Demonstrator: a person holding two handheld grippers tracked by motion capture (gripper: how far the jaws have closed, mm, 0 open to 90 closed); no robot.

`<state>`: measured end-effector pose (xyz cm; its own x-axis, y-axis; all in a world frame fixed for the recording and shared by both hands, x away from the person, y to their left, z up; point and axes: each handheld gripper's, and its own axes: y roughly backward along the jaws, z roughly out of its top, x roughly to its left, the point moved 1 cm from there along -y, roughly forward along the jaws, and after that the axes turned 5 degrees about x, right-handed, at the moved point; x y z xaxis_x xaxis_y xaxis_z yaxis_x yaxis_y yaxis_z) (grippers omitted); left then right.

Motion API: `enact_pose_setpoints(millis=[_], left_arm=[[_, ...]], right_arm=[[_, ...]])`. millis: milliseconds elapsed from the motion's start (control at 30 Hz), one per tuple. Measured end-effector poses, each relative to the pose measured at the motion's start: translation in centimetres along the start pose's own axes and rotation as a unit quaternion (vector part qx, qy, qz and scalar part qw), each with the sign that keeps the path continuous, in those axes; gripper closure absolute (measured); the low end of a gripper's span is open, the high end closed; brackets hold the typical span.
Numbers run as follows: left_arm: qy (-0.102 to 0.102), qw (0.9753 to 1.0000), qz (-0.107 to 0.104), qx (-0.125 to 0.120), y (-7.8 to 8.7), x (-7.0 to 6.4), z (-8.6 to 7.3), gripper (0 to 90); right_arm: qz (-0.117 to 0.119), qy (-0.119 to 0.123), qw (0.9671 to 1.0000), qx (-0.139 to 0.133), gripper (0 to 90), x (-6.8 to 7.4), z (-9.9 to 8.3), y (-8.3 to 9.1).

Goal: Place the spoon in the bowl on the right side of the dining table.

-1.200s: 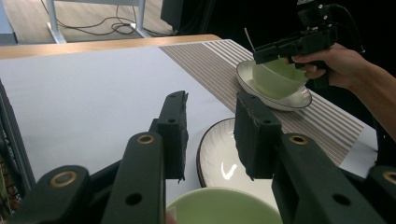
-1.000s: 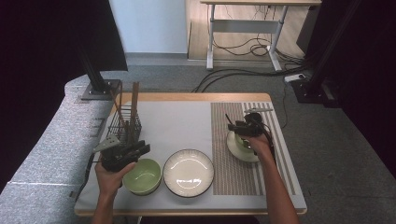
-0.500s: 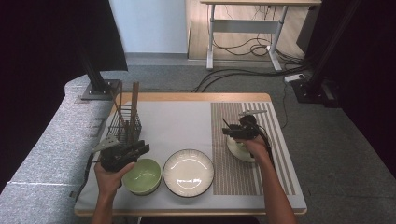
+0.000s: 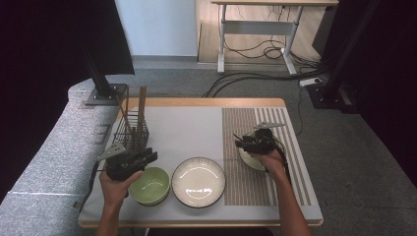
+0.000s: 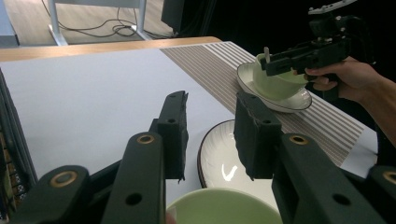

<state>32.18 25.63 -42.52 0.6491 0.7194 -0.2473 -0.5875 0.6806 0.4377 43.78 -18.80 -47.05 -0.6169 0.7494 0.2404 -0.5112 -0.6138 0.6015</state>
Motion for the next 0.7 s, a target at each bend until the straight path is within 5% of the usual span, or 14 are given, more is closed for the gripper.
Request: enact_pose_setpoints(millis=[400, 700], left_arm=[[0.002, 1.0000, 0.001, 0.000, 0.0, 0.1, 0.1, 63.5], [0.002, 0.9999, 0.015, 0.002, -0.1, 0.8, 0.4, 61.0]], right_arm=[[-0.019, -0.010, 0.9986, -0.048, 47.3, 0.3, -1.1, 2.7], [-0.021, 0.003, 0.9985, -0.050, 46.5, 1.1, -2.2, 3.2]])
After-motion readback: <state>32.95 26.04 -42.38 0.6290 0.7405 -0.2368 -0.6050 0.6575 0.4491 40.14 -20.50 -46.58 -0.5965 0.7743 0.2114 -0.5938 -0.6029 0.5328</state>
